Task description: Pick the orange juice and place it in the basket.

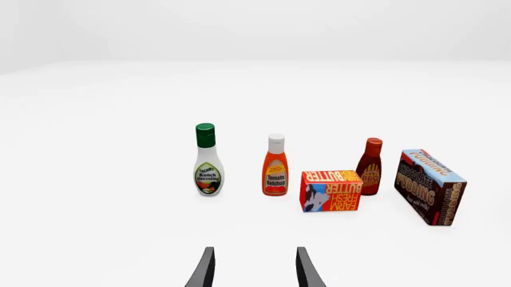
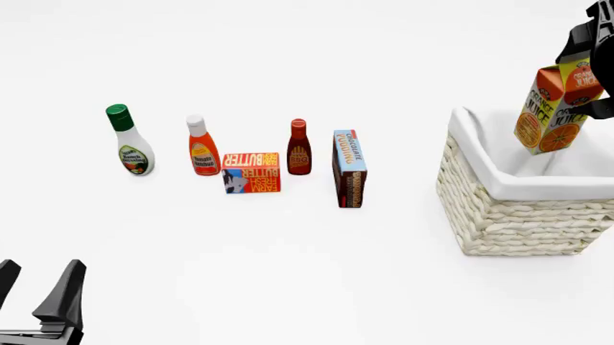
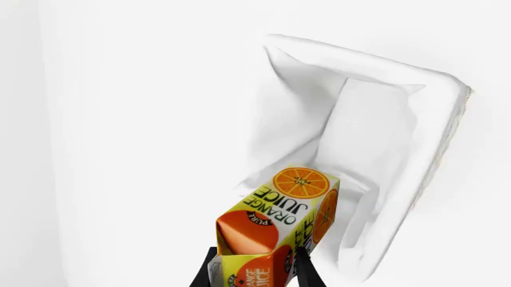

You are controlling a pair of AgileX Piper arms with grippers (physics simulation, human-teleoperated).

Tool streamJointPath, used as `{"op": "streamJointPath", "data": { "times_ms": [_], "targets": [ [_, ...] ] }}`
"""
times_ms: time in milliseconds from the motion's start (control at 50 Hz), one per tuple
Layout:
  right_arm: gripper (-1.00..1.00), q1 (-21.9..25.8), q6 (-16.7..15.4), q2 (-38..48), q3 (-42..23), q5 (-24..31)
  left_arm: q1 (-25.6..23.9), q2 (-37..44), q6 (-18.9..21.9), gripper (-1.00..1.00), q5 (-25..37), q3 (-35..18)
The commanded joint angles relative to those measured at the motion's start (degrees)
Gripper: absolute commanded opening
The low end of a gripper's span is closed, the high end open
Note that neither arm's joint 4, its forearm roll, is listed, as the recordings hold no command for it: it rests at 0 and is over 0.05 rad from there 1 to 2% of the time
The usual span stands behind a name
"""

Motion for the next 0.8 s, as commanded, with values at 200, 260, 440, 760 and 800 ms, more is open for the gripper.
{"op": "streamJointPath", "data": {
  "times_ms": [200,260,440,760,800],
  "targets": [
    [-1.0,-1.74,-0.79,4.21,-0.94,0.41,0.0,0.0,0.0,1.0,0.0,0.0],
    [-1.0,-2.28,-1.44,4.56,-0.96,0.87,0.0,0.0,0.0,1.0,0.0,0.0],
    [-1.0,-3.05,-2.44,5.81,-1.24,1.54,0.0,0.0,0.0,1.0,0.0,0.0],
    [-1.0,-1.8,-1.63,7.1,-0.64,2.51,0.0,0.0,0.0,1.0,0.0,0.0],
    [-1.0,-1.44,-1.2,7.11,-0.44,2.6,0.0,0.0,0.0,1.0,0.0,0.0]
  ]
}}
